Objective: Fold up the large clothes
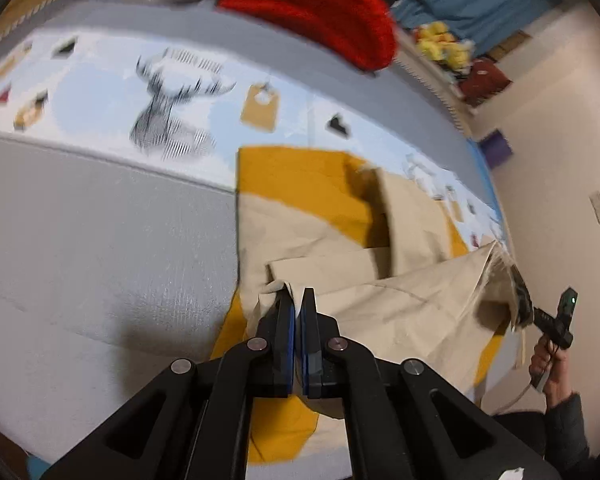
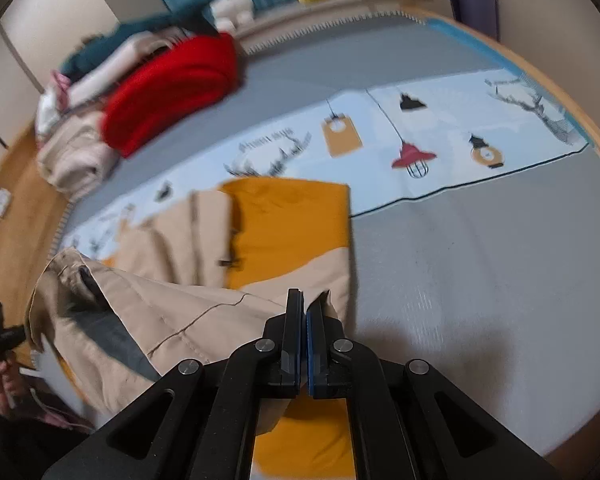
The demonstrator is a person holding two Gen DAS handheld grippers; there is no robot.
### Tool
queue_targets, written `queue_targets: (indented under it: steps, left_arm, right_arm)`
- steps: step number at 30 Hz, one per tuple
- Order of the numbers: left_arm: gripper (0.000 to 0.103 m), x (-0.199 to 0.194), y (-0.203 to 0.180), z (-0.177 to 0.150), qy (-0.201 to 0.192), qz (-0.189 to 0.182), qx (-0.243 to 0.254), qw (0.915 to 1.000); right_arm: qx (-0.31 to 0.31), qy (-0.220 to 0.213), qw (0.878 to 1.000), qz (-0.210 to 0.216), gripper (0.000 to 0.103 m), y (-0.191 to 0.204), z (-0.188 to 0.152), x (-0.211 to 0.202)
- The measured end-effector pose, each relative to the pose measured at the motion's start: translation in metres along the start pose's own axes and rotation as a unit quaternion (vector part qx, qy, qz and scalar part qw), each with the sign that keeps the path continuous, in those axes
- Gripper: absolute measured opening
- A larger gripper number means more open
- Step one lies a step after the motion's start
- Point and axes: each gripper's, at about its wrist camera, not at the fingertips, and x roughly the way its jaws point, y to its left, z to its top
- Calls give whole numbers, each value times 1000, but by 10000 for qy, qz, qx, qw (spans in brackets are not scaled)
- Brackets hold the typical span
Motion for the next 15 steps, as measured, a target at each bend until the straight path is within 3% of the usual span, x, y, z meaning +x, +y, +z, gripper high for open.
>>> queue_targets:
  steps: [2,5,11,15]
  left_arm:
    - [1,22,4,4,237,288,-69,9993]
    - [1,32,4,13,281,363,-82,9989]
    - [10,33,17,19,334,219,-464,9981]
    - [36,8,29,15,-63,349,-719,9968]
  right_arm:
    - [-29,213,9998,-50,2,-3,2,21]
    - [-127,336,9992,-172,2,-5,6,35]
    - [167,422,9989,-119,2,-17,9,49]
    - [468,44,9987,207,8,-24,9,29]
